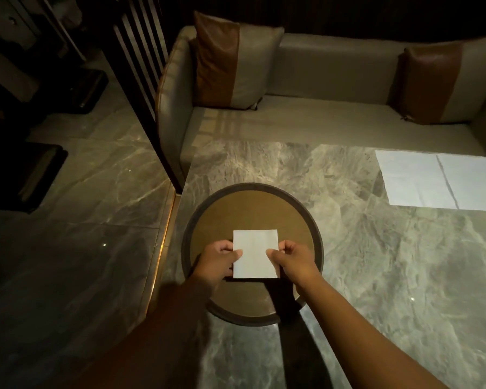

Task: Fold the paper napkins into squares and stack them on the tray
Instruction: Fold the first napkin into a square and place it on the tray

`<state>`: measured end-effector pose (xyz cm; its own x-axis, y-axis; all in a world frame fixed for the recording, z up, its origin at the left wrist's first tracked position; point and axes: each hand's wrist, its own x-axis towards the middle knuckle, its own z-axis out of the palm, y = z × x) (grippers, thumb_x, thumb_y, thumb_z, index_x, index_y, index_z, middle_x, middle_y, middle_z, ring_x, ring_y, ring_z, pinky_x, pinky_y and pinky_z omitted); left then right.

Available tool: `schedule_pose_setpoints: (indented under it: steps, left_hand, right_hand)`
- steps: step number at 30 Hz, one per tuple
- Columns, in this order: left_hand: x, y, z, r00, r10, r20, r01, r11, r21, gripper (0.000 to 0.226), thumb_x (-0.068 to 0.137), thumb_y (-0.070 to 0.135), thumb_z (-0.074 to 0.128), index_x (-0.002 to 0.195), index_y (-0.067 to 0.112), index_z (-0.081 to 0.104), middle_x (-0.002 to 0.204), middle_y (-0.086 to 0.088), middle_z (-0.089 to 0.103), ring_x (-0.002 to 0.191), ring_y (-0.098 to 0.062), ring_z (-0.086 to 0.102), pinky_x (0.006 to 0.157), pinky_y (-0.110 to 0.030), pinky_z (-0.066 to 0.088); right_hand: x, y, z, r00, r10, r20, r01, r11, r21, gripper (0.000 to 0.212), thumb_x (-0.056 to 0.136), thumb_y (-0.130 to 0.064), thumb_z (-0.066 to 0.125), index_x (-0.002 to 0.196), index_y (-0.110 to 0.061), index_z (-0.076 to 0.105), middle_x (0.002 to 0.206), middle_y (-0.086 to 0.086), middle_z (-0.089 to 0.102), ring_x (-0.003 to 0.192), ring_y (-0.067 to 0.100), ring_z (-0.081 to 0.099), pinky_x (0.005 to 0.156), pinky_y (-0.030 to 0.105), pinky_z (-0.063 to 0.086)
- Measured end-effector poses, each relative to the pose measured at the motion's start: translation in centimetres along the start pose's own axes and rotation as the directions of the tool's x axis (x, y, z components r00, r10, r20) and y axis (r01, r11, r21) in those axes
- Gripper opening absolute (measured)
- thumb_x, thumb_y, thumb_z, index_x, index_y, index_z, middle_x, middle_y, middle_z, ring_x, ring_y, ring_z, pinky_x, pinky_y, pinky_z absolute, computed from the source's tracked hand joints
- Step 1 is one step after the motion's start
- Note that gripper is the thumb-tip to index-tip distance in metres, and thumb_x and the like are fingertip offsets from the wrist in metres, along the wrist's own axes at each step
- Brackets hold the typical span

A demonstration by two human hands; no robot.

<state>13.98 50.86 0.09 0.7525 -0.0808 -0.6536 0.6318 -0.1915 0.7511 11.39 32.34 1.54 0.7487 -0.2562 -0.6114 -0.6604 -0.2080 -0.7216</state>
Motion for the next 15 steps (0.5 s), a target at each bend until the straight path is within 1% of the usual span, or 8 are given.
schedule_pose_setpoints:
  steps: [2, 5, 7, 9, 10, 12, 14, 15]
  left_hand:
    - [1.2, 0.0, 0.2, 0.999, -0.026, -0.036, 0.027, 0.999, 0.045, 0.005, 0.092, 0.012, 0.067, 0.087, 0.011, 0.067, 0.098, -0.012, 0.074, 0.094, -0.028, 0.071, 0.086, -0.052, 0.059]
    - [2.8, 0.0, 0.4, 0.996, -0.047, -0.076, 0.054, 0.994, 0.094, 0.01, 0.089, 0.015, 0.072, 0.082, 0.014, 0.065, 0.099, -0.014, 0.074, 0.093, -0.03, 0.071, 0.085, -0.051, 0.059]
    - [3.4, -0.1, 0.5, 0.993, -0.017, -0.119, 0.037, 0.985, 0.17, 0.014, 0.088, 0.017, 0.073, 0.078, 0.014, 0.064, 0.095, -0.015, 0.073, 0.092, -0.034, 0.07, 0.084, -0.054, 0.059]
    - [3.9, -0.1, 0.8, 0.988, 0.038, -0.151, 0.0, 0.97, 0.245, 0.017, 0.087, 0.017, 0.073, 0.075, 0.012, 0.063, 0.086, -0.016, 0.071, 0.087, -0.038, 0.068, 0.079, -0.053, 0.059]
    - [4.1, 0.0, 0.9, 0.985, 0.058, -0.163, -0.009, 0.957, 0.289, 0.018, 0.087, 0.017, 0.073, 0.074, 0.011, 0.062, 0.082, -0.016, 0.07, 0.084, -0.038, 0.068, 0.077, -0.05, 0.058]
    - [4.6, 0.0, 0.9, 0.983, 0.078, -0.167, -0.008, 0.924, 0.383, 0.019, 0.088, 0.019, 0.072, 0.074, 0.01, 0.062, 0.082, -0.016, 0.07, 0.078, -0.032, 0.066, 0.069, -0.039, 0.054]
    - [4.9, 0.0, 0.7, 0.983, 0.105, -0.152, -0.022, 0.883, 0.469, 0.02, 0.09, 0.024, 0.07, 0.076, 0.012, 0.062, 0.085, -0.013, 0.071, 0.076, -0.022, 0.063, 0.06, -0.024, 0.043]
    - [5.0, 0.0, 0.6, 0.982, 0.12, -0.145, -0.031, 0.864, 0.503, 0.02, 0.09, 0.027, 0.07, 0.078, 0.012, 0.063, 0.086, -0.01, 0.071, 0.075, -0.018, 0.062, 0.058, -0.022, 0.039]
  right_hand:
    - [1.1, 0.4, 0.2, 1.0, 0.003, 0.006, -0.003, 1.0, -0.027, 0.02, 0.094, -0.022, 0.068, 0.089, -0.003, 0.066, 0.089, 0.007, 0.074, 0.085, 0.021, 0.072, 0.075, 0.038, 0.058]
    - [2.7, 0.9, 0.3, 1.0, 0.001, -0.009, -0.002, 0.995, -0.096, 0.02, 0.096, -0.021, 0.065, 0.081, -0.008, 0.067, 0.08, 0.006, 0.072, 0.081, 0.023, 0.071, 0.069, 0.035, 0.056]
    - [3.7, 1.1, 0.4, 1.0, -0.01, -0.022, 0.007, 0.989, -0.148, 0.021, 0.096, -0.02, 0.065, 0.078, -0.012, 0.067, 0.077, 0.003, 0.072, 0.077, 0.021, 0.071, 0.07, 0.038, 0.059]
    - [4.4, 1.3, 0.5, 0.999, -0.03, -0.025, 0.025, 0.981, -0.191, 0.022, 0.096, -0.021, 0.065, 0.075, -0.016, 0.068, 0.075, -0.001, 0.072, 0.073, 0.018, 0.071, 0.07, 0.04, 0.06]
    - [4.7, 1.4, 0.6, 0.999, -0.043, -0.031, 0.035, 0.976, -0.216, 0.022, 0.096, -0.022, 0.066, 0.074, -0.018, 0.068, 0.074, -0.003, 0.072, 0.072, 0.016, 0.07, 0.069, 0.04, 0.06]
    - [5.3, 1.5, 0.9, 0.997, -0.068, -0.048, 0.053, 0.961, -0.27, 0.023, 0.095, -0.025, 0.067, 0.072, -0.02, 0.068, 0.071, -0.004, 0.071, 0.068, 0.015, 0.069, 0.067, 0.039, 0.06]
    - [5.8, 1.6, 1.2, 0.996, -0.068, -0.053, 0.049, 0.952, -0.301, 0.023, 0.095, -0.026, 0.066, 0.073, -0.019, 0.067, 0.07, -0.003, 0.07, 0.067, 0.017, 0.069, 0.069, 0.04, 0.061]
    - [6.0, 1.7, 1.3, 0.997, -0.065, -0.052, 0.046, 0.95, -0.309, 0.023, 0.095, -0.026, 0.066, 0.073, -0.019, 0.067, 0.071, -0.003, 0.07, 0.067, 0.017, 0.069, 0.069, 0.039, 0.061]
